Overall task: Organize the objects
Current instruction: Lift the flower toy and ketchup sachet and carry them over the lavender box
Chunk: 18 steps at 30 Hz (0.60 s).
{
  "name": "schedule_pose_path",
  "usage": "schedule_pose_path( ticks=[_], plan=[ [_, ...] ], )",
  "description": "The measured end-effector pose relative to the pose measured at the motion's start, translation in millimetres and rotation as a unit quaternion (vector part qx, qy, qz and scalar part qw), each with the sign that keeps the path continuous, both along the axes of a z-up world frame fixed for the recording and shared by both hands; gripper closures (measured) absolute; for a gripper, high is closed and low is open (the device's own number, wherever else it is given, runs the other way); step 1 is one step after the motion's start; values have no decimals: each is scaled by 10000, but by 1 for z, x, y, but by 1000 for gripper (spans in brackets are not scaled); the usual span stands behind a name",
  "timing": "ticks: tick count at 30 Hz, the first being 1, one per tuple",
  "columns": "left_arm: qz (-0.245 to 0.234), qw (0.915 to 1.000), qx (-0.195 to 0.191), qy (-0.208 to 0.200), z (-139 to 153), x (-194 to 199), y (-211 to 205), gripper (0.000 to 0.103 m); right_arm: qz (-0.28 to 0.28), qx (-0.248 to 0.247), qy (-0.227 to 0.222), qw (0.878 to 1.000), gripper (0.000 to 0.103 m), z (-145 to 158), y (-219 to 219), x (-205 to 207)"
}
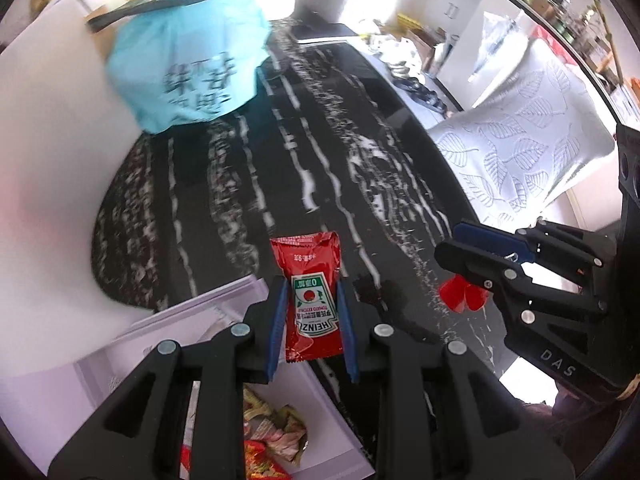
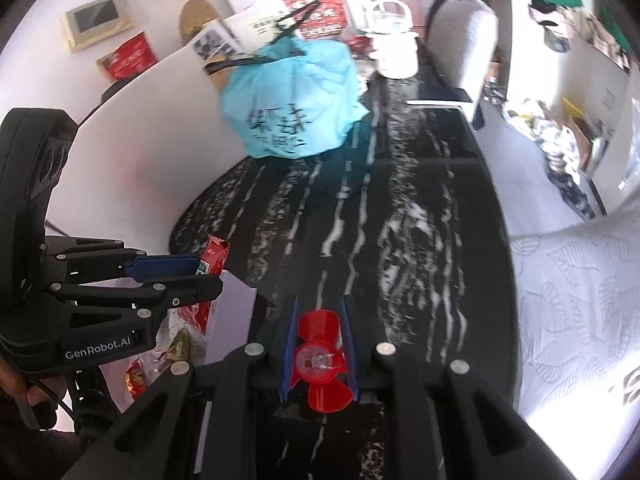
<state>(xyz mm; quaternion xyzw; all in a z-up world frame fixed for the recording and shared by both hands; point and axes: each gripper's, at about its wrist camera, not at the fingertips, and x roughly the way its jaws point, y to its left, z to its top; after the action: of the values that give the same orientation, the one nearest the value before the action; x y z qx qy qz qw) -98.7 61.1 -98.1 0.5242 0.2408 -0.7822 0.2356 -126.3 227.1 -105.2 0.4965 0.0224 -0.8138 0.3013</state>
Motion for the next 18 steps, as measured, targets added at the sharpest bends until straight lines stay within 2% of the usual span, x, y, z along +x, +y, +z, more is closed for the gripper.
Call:
schedule_pose_path(
  ticks=[18],
  plan=[
    [1012,9949,-8,9,2,71,-18,80,1246,74,55,9922,83,4,-81,7]
  ],
)
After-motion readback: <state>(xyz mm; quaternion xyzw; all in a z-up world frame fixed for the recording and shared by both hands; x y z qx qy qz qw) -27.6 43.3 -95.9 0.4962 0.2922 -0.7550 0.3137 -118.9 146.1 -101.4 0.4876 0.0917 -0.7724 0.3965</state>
